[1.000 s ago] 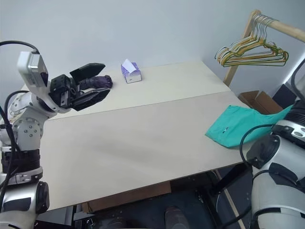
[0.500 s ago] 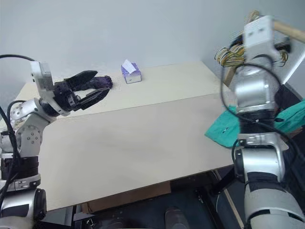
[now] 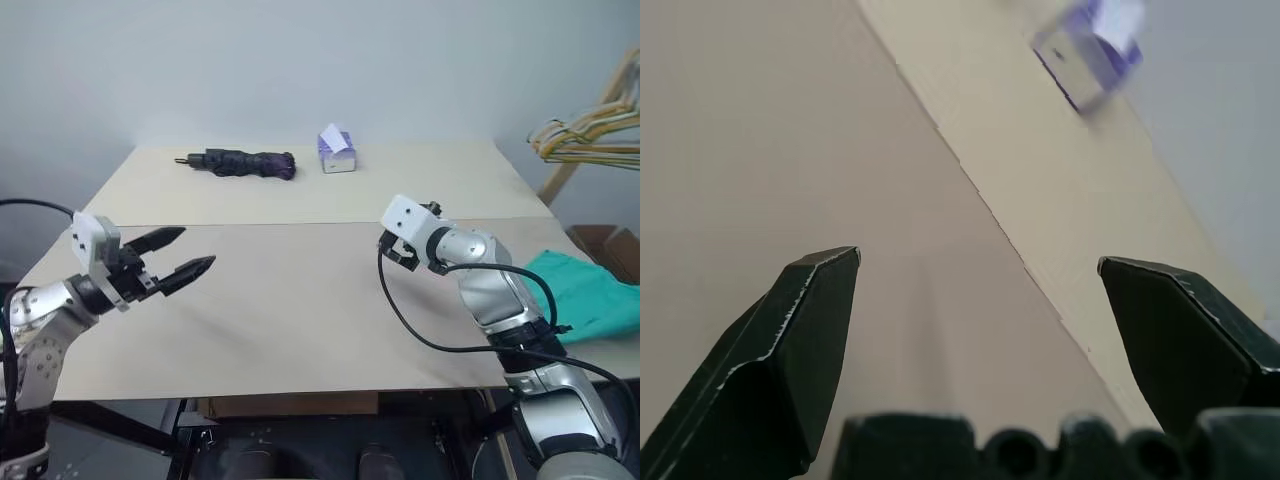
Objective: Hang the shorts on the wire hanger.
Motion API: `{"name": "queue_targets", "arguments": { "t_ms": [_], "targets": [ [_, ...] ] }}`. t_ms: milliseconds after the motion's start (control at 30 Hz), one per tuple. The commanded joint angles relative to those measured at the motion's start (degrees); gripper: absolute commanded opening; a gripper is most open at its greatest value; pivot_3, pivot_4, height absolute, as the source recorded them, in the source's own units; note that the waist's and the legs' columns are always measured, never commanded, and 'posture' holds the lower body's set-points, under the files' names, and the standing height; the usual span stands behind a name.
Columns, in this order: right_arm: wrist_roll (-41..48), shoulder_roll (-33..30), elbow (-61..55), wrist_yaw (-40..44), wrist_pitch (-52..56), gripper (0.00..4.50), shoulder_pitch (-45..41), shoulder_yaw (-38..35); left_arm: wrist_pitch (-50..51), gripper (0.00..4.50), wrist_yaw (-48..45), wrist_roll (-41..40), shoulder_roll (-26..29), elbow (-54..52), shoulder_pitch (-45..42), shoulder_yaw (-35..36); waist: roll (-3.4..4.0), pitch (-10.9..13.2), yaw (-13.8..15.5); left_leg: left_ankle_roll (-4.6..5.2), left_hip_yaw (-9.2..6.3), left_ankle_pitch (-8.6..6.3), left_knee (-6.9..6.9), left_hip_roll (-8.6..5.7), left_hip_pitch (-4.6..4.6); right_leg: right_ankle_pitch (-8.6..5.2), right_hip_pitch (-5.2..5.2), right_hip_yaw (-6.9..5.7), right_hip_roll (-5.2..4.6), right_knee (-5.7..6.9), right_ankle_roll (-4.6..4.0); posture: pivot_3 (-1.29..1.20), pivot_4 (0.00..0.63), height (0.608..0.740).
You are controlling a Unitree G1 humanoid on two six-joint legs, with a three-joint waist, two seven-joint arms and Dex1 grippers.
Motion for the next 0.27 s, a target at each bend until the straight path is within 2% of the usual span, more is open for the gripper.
{"name": "queue_targets", "arguments": {
  "t_ms": [33,200,267],
  "targets": [
    [-2.07,-0.58,-1.39,1.97,-5.34,4.46,0.34,0.76,0.17,4.5,1.38,-1.62,0.21,-3.97,0.07,2.17,-0.11,-0.01,0.94,0.0,0.02,0.0,0.0,0.0,-0.01,0.01,0.0,0.0,0.0,-0.04,-0.01,0.26,0.0,0.74],
    [-5.68,0.65,0.24,1.51,-7.63,4.46,1.32,2.28,-0.01,4.5,2.79,-1.0,0.07,-5.09,0.47,2.09,-0.22,0.0,3.25,-0.01,0.02,0.0,0.0,-0.01,-0.14,0.03,-0.03,0.0,0.0,-0.2,-0.04,0.27,0.0,0.74],
    [-6.26,1.35,0.01,1.48,-7.63,4.46,1.54,2.26,-0.65,4.5,2.93,-0.43,0.15,-5.2,0.37,1.76,-0.23,0.0,3.34,-0.01,0.02,0.0,0.0,-0.01,-0.14,0.04,-0.04,-0.01,0.01,-0.19,-0.06,0.27,0.0,0.74]
  ]
}}
